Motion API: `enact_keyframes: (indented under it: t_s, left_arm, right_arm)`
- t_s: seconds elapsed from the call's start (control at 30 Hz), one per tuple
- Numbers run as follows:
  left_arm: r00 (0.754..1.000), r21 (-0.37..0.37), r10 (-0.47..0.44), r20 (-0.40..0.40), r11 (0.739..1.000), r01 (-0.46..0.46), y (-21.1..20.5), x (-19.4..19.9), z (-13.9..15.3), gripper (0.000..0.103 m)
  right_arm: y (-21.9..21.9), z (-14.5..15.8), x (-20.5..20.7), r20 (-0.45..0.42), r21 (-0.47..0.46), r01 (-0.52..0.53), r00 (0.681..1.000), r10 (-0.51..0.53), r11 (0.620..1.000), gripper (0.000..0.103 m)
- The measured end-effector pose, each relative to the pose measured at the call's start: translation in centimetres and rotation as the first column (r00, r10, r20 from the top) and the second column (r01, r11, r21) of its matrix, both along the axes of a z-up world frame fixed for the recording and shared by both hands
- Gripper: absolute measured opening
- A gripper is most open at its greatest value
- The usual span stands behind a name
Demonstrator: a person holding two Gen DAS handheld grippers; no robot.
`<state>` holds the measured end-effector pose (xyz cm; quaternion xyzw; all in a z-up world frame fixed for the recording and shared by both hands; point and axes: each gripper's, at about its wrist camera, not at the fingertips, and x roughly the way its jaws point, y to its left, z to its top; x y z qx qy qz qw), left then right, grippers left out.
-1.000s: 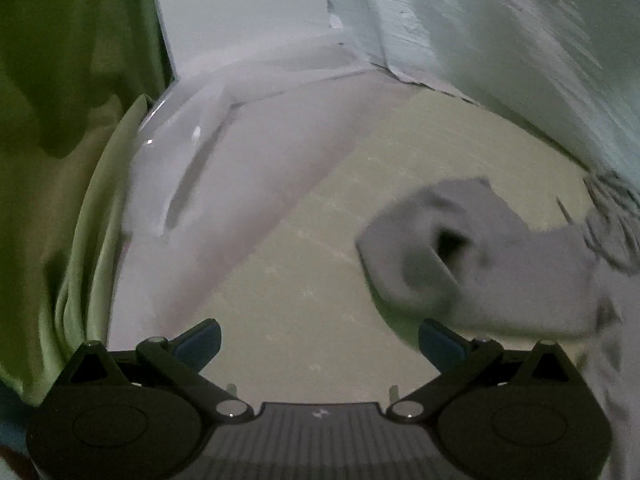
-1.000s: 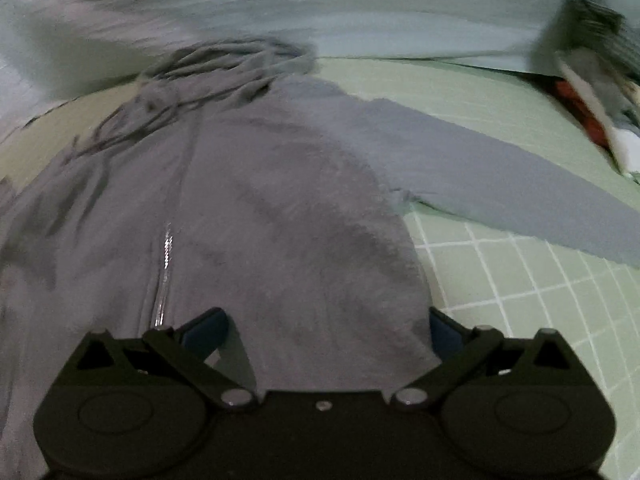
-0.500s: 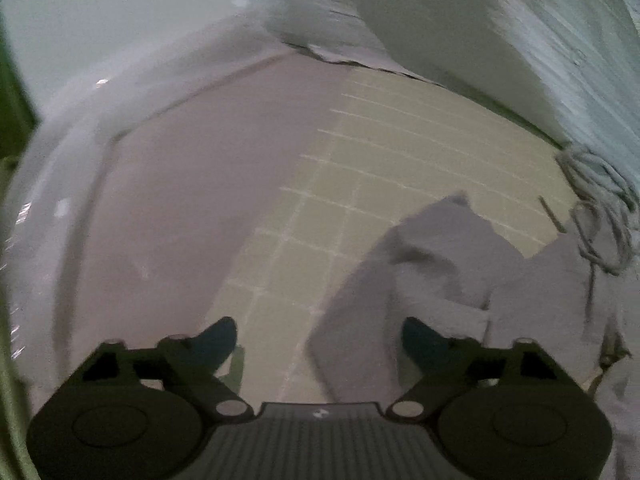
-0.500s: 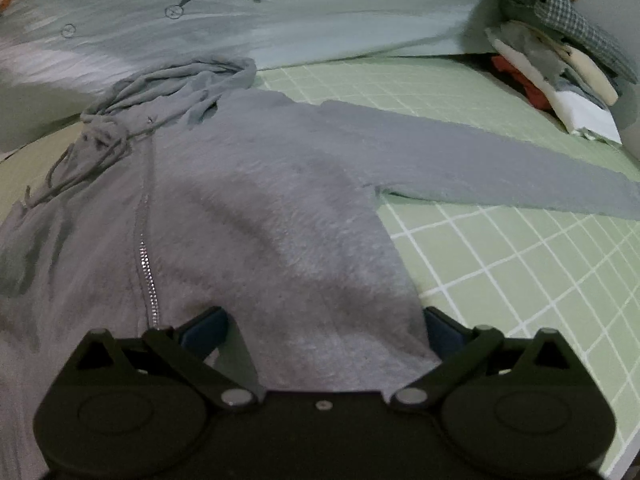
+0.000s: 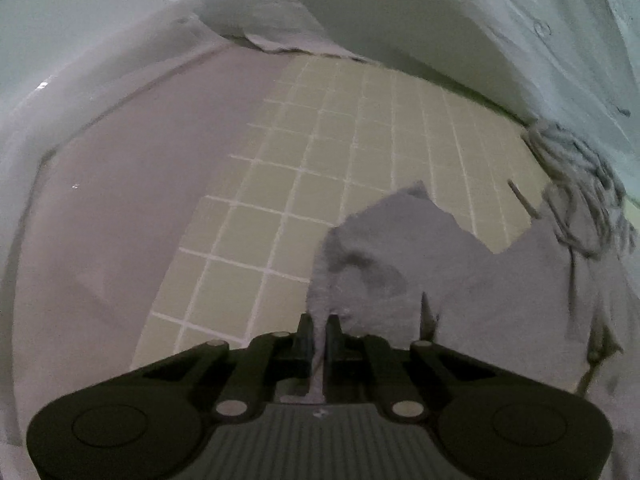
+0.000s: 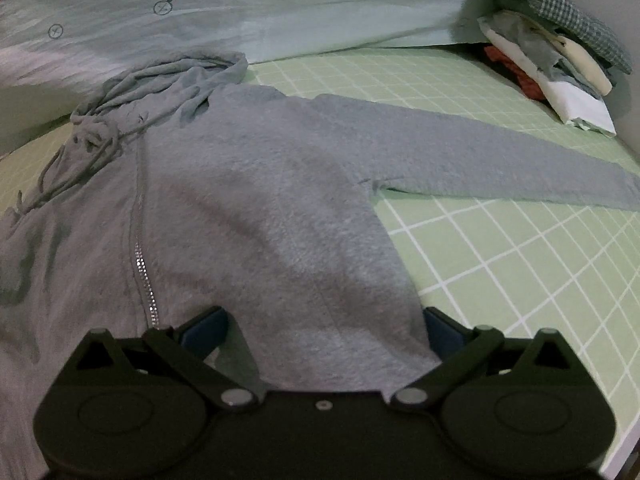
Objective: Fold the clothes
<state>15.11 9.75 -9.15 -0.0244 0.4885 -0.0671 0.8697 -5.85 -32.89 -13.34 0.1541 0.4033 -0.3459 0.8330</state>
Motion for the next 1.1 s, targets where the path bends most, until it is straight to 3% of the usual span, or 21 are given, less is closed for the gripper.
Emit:
enact_keyframes:
  t_s: [0.07,0.13,0.23,0.27,0.3,0.4,0.47,0.53,0.6,0.8,1.1]
  left_arm:
    - [0.997,0.031,0.062,0.052,0.997,-0.064,0.9,-0.4,1.0,0.006]
    - [0.978,0.048,0.176,0.114,0.982,-0.182,3.2,-0.8,2.4,0.006]
    - [0.907,0.027,0.385,0.169,0.919,-0.394,7.2,-1.9,4.0,0.006]
    - [0.876,0.015,0.448,0.179,0.889,-0.458,8.6,-2.2,4.4,0.007]
    - [0.862,0.006,0.478,0.169,0.874,-0.486,9.5,-2.5,4.4,0.011]
    - [0.847,0.02,0.517,0.119,0.852,-0.523,10.7,-3.4,3.5,0.019]
    - [0.845,0.015,0.523,0.114,0.849,-0.528,11.2,-3.4,3.2,0.022]
    - [0.841,0.011,0.529,0.108,0.846,-0.533,11.7,-3.4,2.9,0.04]
    - [0.838,0.006,0.535,0.103,0.842,-0.539,12.3,-3.4,2.7,0.049]
    - [0.83,-0.007,0.552,0.085,0.833,-0.553,13.8,-3.4,1.9,0.058]
    - [0.871,-0.061,0.491,0.013,0.87,-0.489,14.8,1.8,0.0,0.058]
  right_arm:
    - [0.1,-0.1,-0.1,0.006,-0.006,0.002,1.0,-0.002,1.0,0.103]
    - [0.1,-0.1,-0.2,0.01,-0.008,0.0,1.0,0.0,1.0,0.103]
    - [0.1,-0.2,-0.3,0.016,-0.014,0.0,1.0,0.0,1.0,0.103]
    - [0.1,-0.2,-0.3,0.02,-0.017,0.0,1.0,0.0,1.0,0.103]
    - [0.2,-0.3,-0.4,0.024,-0.021,0.001,1.0,0.0,1.0,0.103]
    - [0.3,-0.4,-0.5,0.034,-0.028,0.006,0.999,-0.005,1.0,0.103]
    - [0.3,-0.4,-0.5,0.036,-0.03,0.008,0.999,-0.007,1.0,0.103]
    - [0.2,-0.4,-0.5,0.036,-0.031,0.007,0.999,-0.006,1.0,0.103]
    - [0.2,-0.4,-0.6,0.036,-0.03,0.007,0.999,-0.005,1.0,0.103]
    - [0.1,-0.4,-0.6,0.036,-0.03,0.004,0.999,-0.003,1.0,0.103]
    - [0.2,-0.4,-0.4,0.034,-0.029,0.014,0.999,-0.013,0.999,0.103]
